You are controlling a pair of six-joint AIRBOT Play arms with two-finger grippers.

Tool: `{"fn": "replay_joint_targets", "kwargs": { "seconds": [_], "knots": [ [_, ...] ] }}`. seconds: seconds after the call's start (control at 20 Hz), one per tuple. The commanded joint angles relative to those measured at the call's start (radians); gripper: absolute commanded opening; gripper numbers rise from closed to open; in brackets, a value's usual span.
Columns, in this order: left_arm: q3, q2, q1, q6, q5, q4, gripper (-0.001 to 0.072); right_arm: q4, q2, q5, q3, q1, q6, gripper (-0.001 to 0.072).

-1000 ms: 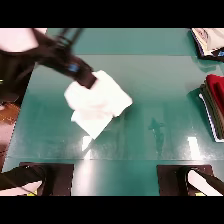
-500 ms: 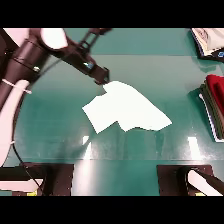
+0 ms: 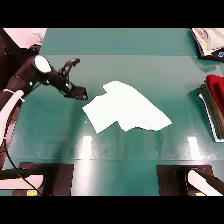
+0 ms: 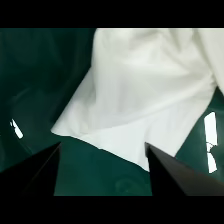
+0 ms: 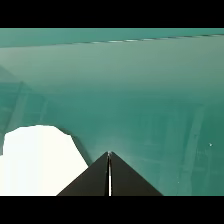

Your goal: Fold the shirts.

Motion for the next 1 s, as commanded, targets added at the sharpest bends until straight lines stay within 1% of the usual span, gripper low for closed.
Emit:
{"fn": "replay_joint_targets", "kwargs": {
  "seconds": [0.0, 0.15, 0.3, 0.45, 0.55, 0.6, 0.65, 0.7, 0.8, 0.9, 0.95],
  "knots": [
    [-0.175, 0.0, 0.016, 0.02, 0.174, -0.038, 0.0608, 0.0, 0.0, 0.0, 0.0, 0.007, 0.0, 0.0016],
    [-0.208, 0.0, 0.016, 0.129, 0.209, -0.144, 0.0608, 0.0, 0.0, 0.0, 0.0, 0.022, 0.0, 0.0016],
    [-0.209, -0.005, 0.001, 0.132, 0.256, -0.167, 0.0608, -0.002, 0.0, 0.0, 0.0, 0.045, 0.0, 0.0016],
    [-0.209, -0.031, -0.034, 0.132, 0.245, -0.171, 0.0608, -0.002, 0.0, 0.0, 0.0, 0.055, 0.0, 0.0016],
    [-0.209, -0.037, -0.064, 0.132, 0.266, -0.174, 0.0606, 0.0, 0.0, 0.008, 0.0, 0.056, 0.0, 0.0016],
    [-0.204, -0.036, -0.07, 0.123, 0.27, -0.179, 0.0448, 0.0, 0.0, 0.021, 0.0, 0.055, 0.0, 0.0016],
    [-0.194, -0.034, -0.07, 0.114, 0.259, -0.179, 0.0109, -0.001, 0.0, 0.048, 0.0, 0.055, 0.0, 0.0016],
    [-0.179, -0.028, -0.067, 0.114, 0.245, -0.177, 0.0027, -0.001, 0.0, 0.08, 0.0, 0.056, 0.0, 0.0016],
    [-0.135, 0.001, -0.064, 0.105, 0.227, -0.139, 0.0027, 0.0, 0.003, 0.134, -0.043, 0.074, 0.01, 0.0016],
    [-0.087, 0.047, -0.065, 0.106, 0.215, -0.106, 0.0027, 0.001, 0.024, 0.138, -0.165, 0.121, 0.024, 0.0017],
    [-0.072, 0.07, -0.065, 0.106, 0.211, -0.098, 0.0027, 0.002, 0.032, 0.136, -0.243, 0.156, 0.038, 0.0032]
  ]
}}
